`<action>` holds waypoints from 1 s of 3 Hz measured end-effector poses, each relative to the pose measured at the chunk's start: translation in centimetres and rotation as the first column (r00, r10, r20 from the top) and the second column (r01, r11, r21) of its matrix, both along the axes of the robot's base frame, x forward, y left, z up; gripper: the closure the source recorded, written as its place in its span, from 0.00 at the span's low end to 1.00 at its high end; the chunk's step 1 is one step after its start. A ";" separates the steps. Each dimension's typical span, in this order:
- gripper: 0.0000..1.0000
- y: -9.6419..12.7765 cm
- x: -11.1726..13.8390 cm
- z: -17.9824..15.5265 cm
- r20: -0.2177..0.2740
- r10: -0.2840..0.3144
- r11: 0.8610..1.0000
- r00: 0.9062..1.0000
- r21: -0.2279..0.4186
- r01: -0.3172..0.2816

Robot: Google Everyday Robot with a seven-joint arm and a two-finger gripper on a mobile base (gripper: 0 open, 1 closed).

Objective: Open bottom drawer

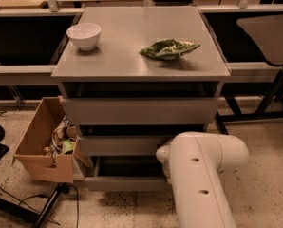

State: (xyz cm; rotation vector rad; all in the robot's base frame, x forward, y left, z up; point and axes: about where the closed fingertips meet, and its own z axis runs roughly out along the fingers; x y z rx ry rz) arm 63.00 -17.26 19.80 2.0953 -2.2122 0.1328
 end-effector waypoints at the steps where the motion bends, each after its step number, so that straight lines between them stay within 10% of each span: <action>1: 1.00 0.0 -1.3 0.3 0.005 0.005 1.000 1.000 -0.008 -0.005; 3: 1.00 -1.8 -4.2 1.3 -0.019 -0.013 0.999 1.000 -0.033 0.012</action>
Offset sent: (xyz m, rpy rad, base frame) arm -0.2856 -0.1480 0.1144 -0.1960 0.2206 -0.1156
